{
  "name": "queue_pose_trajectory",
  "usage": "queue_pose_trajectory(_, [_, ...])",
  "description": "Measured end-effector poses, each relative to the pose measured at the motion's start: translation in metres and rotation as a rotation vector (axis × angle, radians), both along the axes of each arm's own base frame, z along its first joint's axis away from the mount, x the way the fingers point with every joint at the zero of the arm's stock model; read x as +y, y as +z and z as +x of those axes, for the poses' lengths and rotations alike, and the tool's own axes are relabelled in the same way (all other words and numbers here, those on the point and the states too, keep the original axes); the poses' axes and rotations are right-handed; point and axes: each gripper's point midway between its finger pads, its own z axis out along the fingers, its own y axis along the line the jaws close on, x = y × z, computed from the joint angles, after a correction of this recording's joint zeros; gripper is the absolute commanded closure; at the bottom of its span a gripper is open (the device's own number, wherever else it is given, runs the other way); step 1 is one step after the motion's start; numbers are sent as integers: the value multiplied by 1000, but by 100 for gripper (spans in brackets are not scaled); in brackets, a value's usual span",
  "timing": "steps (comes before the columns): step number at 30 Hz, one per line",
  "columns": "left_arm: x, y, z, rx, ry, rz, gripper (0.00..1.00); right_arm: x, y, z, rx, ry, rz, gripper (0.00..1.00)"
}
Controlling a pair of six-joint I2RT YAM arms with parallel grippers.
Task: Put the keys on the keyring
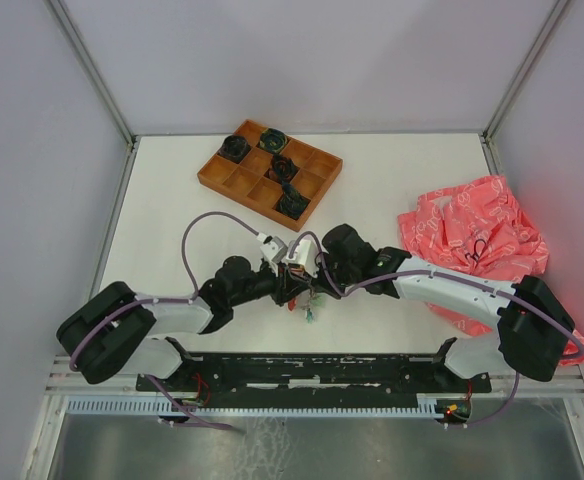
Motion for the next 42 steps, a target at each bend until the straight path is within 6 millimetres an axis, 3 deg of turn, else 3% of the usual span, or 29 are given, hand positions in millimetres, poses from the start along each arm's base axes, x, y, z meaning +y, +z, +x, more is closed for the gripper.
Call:
queue_pose_trajectory(19, [4,-3,10,-185,-54,38,64,-5,-3,-11,47,18,-21,99])
queue_pose_trajectory(26, [9,7,-4,-189,-73,13,62,-5,3,-6,25,-5,-29,99])
queue_pose_trajectory(33, [-3,19,-25,-168,-142,-39,62,-3,-2,-1,34,-38,-41,99])
queue_pose_trajectory(42, [2,13,-10,-166,-50,-9,63,-6,-3,0,40,-62,-49,99])
